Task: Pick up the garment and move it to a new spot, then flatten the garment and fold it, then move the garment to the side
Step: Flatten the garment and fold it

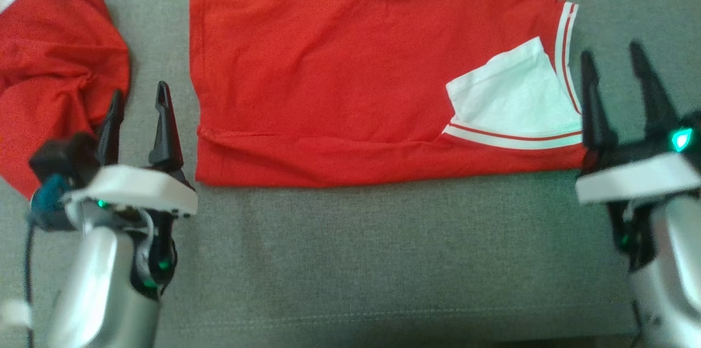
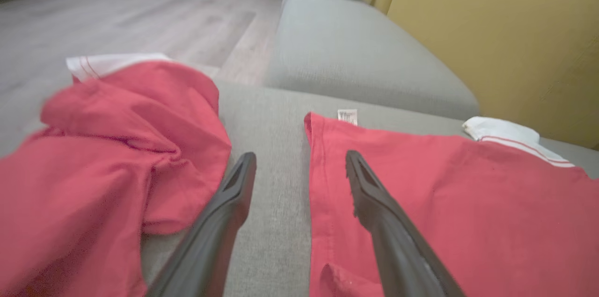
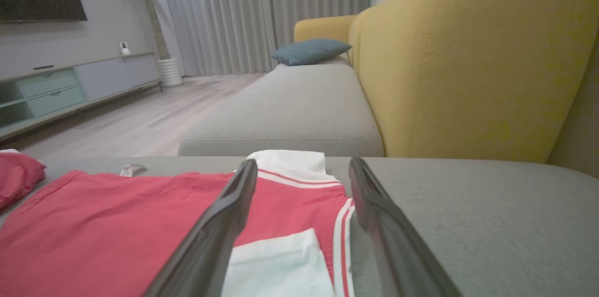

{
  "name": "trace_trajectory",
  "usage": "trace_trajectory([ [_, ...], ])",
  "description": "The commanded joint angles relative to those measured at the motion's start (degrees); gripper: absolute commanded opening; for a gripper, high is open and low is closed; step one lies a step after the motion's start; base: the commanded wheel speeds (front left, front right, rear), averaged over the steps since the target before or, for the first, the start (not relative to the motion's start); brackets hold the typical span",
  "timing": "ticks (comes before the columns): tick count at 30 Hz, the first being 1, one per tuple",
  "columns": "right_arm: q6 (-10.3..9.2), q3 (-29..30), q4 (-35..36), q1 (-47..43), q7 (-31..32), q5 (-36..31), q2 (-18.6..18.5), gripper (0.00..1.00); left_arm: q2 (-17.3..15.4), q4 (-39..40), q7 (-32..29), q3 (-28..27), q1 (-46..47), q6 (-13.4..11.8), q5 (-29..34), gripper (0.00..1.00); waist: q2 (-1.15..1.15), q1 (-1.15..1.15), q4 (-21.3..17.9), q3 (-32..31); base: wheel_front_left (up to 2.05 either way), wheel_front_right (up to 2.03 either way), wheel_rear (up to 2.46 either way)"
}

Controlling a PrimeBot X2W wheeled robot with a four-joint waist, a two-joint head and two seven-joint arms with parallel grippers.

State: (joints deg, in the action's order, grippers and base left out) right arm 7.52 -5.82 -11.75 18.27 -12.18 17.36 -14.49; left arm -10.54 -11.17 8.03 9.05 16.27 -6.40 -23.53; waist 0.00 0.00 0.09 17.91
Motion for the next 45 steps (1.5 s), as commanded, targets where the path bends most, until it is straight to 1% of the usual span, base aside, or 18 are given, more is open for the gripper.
trace_trajectory([
  [1,-0.03,-0.3,3.2,-1.6,-0.6,-1.3,0.8,1.0,-0.8,2.8,2.0,-1.5,0.2,-1.0,1.3,1.0,0.0,0.0,0.0,-0.8,0.0,0.0,0.0],
  [4,-0.03,1.3,7.7,-6.5,-0.3,-3.8,3.1,1.0,-0.6,5.2,5.2,-0.5,-2.3,-3.4,5.2,1.0,0.0,0.0,-0.2,-2.0,0.0,0.0,0.0],
  [9,-0.03,2.9,13.5,-14.1,1.8,-5.8,6.2,1.0,-0.4,8.2,6.7,1.6,-7.4,-5.4,10.2,1.0,0.0,0.0,-0.5,-4.0,0.0,0.0,0.0],
  [14,-0.03,3.6,16.7,-19.2,3.6,-6.1,7.8,1.0,-0.2,9.2,6.9,2.4,-11.5,-5.6,12.4,1.0,0.0,0.0,-0.8,-5.6,0.0,0.0,0.0],
  [19,-0.03,4.4,18.0,-20.7,4.3,-5.9,8.3,1.0,0.2,10.2,7.0,2.9,-13.3,-5.4,13.9,1.0,0.0,0.0,-0.9,-6.2,0.0,0.0,0.0],
  [28,-0.03,5.0,18.6,-21.2,5.4,-5.3,8.2,1.0,1.0,10.5,7.0,2.3,-13.8,-4.5,14.5,1.0,0.0,0.0,-0.9,-6.6,0.0,0.0,0.0],
  [33,-0.03,5.4,16.4,-19.6,7.7,-4.3,6.5,1.0,0.9,7.7,5.9,3.2,-11.6,-2.3,13.8,1.0,0.0,0.0,-0.6,-5.1,0.0,0.0,0.0],
  [40,-0.03,6.0,8.1,-14.4,13.9,-1.5,2.6,1.0,1.7,-0.8,-2.4,4.2,-6.2,1.8,9.2,1.0,0.0,0.0,-0.2,-1.4,0.0,0.0,0.0],
  [45,-0.03,5.9,1.9,-10.0,18.3,0.8,0.4,1.0,2.2,-6.1,-8.0,3.3,-3.3,3.5,5.1,1.0,0.0,0.0,0.0,0.5,0.0,0.0,0.0],
])
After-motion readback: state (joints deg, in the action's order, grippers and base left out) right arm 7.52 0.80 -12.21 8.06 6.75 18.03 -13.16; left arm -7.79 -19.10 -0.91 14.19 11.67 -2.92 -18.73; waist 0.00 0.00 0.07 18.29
